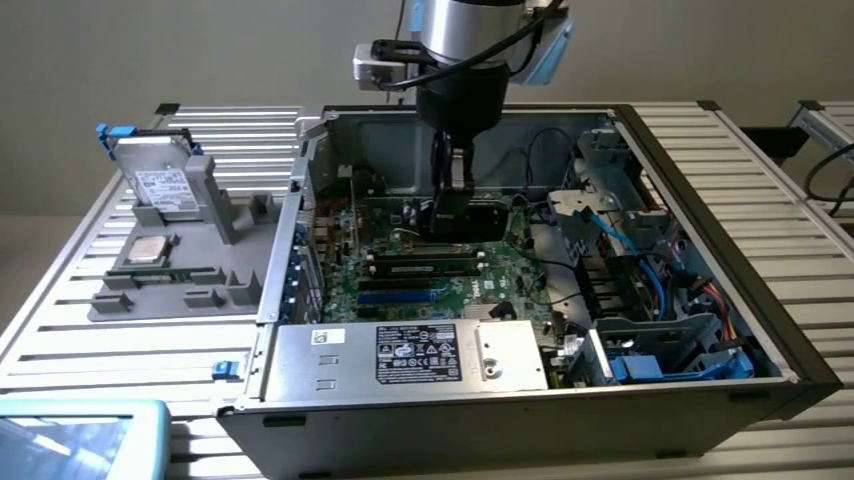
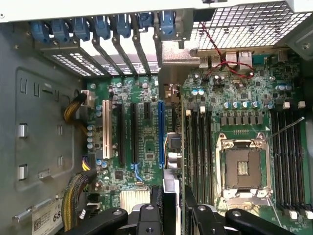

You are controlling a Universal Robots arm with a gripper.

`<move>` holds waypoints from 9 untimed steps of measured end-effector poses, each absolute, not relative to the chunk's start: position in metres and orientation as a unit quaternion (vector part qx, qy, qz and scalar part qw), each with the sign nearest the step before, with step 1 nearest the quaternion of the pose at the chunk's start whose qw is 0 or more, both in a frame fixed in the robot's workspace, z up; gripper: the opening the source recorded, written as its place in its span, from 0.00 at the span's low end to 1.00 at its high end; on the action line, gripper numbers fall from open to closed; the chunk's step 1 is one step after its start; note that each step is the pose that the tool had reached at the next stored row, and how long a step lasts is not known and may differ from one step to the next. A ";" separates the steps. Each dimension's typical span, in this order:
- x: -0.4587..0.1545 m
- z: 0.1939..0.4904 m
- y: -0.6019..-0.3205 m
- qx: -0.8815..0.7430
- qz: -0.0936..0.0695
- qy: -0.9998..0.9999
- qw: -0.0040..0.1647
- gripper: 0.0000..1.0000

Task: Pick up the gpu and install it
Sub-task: 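Insert the gpu into the slot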

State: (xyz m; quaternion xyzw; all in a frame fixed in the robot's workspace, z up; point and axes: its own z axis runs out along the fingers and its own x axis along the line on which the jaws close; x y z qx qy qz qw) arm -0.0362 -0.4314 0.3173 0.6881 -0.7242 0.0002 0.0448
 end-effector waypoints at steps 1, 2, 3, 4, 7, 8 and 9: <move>-0.037 0.316 -0.432 0.688 0.000 -0.724 0.045 0.28; -0.037 0.314 -0.433 0.688 0.000 -0.724 0.045 0.28; -0.037 0.312 -0.434 0.688 0.000 -0.724 0.045 0.28; -0.038 0.310 -0.436 0.688 0.000 -0.724 0.045 0.28; -0.041 0.307 -0.440 0.688 0.001 -0.724 0.046 0.28; -0.042 0.306 -0.440 0.688 0.003 -0.724 0.046 0.28; -0.044 0.305 -0.440 0.688 0.003 -0.724 0.046 0.28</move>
